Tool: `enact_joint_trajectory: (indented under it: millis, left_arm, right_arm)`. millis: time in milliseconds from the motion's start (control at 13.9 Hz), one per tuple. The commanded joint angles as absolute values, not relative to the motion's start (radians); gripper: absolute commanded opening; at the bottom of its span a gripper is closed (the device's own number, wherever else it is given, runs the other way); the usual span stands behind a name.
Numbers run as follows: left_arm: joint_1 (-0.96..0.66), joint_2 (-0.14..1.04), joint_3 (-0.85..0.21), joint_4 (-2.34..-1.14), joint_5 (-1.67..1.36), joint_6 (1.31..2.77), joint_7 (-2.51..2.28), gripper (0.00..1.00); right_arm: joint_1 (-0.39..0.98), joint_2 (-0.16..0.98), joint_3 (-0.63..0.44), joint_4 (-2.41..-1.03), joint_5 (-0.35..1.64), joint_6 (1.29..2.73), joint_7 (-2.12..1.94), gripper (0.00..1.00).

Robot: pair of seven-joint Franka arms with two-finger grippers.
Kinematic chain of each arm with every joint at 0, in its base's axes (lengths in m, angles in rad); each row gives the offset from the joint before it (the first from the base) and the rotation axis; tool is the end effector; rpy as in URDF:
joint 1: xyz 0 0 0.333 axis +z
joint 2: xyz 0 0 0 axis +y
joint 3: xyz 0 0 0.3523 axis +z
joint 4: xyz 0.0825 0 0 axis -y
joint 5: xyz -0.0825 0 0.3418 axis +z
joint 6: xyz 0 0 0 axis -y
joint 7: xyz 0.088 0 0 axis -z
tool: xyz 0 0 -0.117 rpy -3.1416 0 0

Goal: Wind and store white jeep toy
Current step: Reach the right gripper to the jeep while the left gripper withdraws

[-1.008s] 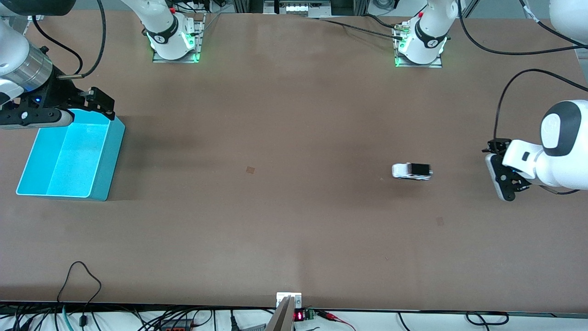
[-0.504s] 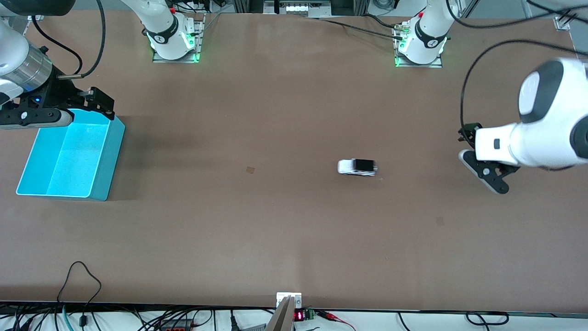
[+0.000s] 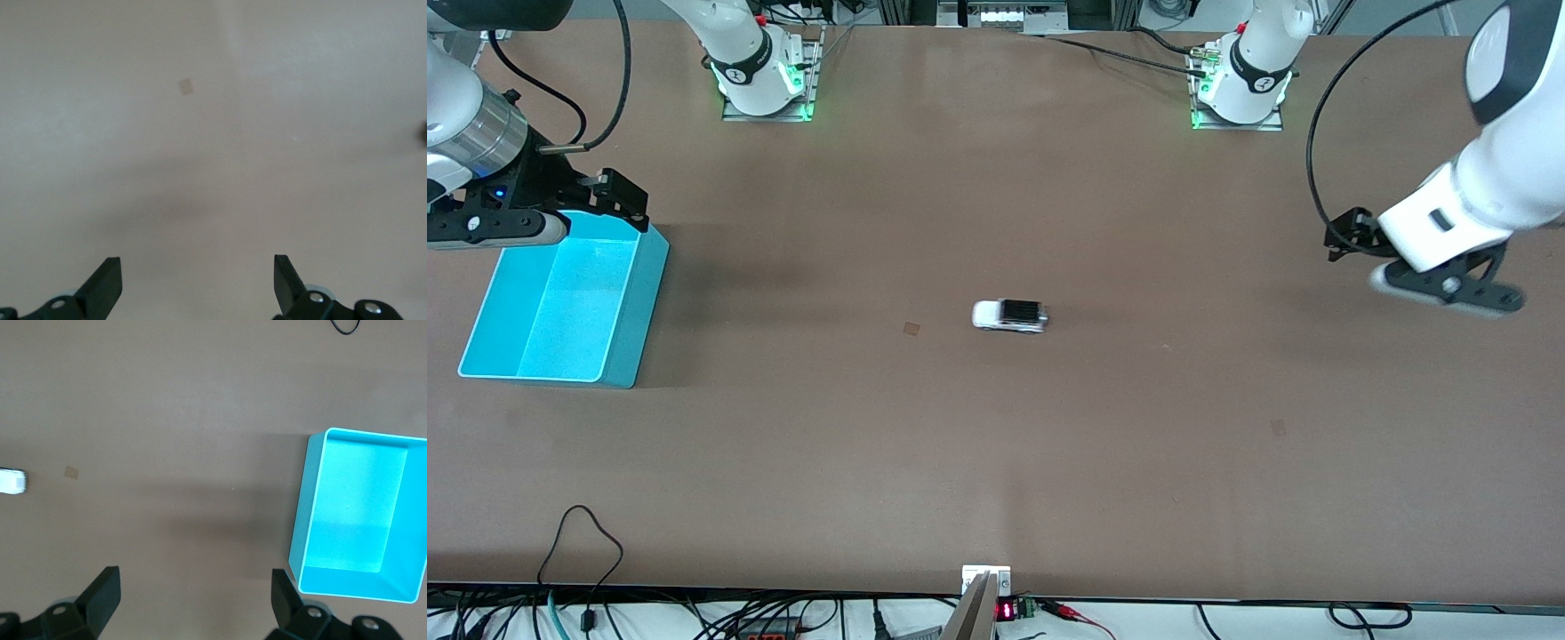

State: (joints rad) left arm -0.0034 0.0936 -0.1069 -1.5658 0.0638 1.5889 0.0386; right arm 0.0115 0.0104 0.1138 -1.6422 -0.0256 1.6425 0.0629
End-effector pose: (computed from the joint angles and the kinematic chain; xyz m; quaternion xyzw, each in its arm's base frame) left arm 0.5401 -0.0494 0.6055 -0.9961 0.0759 0.0340 0.0281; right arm 0.5167 0.0619 0.6209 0.9994 0.0322 -0.0038 0.0126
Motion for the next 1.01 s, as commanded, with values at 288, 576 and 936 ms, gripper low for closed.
enact_joint_trajectory:
  millis: [288, 576, 936]
  left_arm:
    - [-0.048, -0.011, 0.015, -1.623, 0.015, 1.560, 0.077, 1.00]
    - [-0.032, 0.018, 0.014, -1.540, 0.015, 1.466, 0.072, 1.00]
    - [-0.050, 0.113, 0.002, -1.485, 0.017, 1.525, 0.147, 1.00]
  right_arm:
    - [0.003, 0.029, 0.109, -1.643, -0.018, 1.635, 0.026, 1.00]
    - [-0.011, 0.052, 0.106, -1.638, -0.020, 1.592, -0.069, 1.00]
    - [-0.015, 0.087, 0.109, -1.657, -0.015, 1.571, -0.424, 1.00]
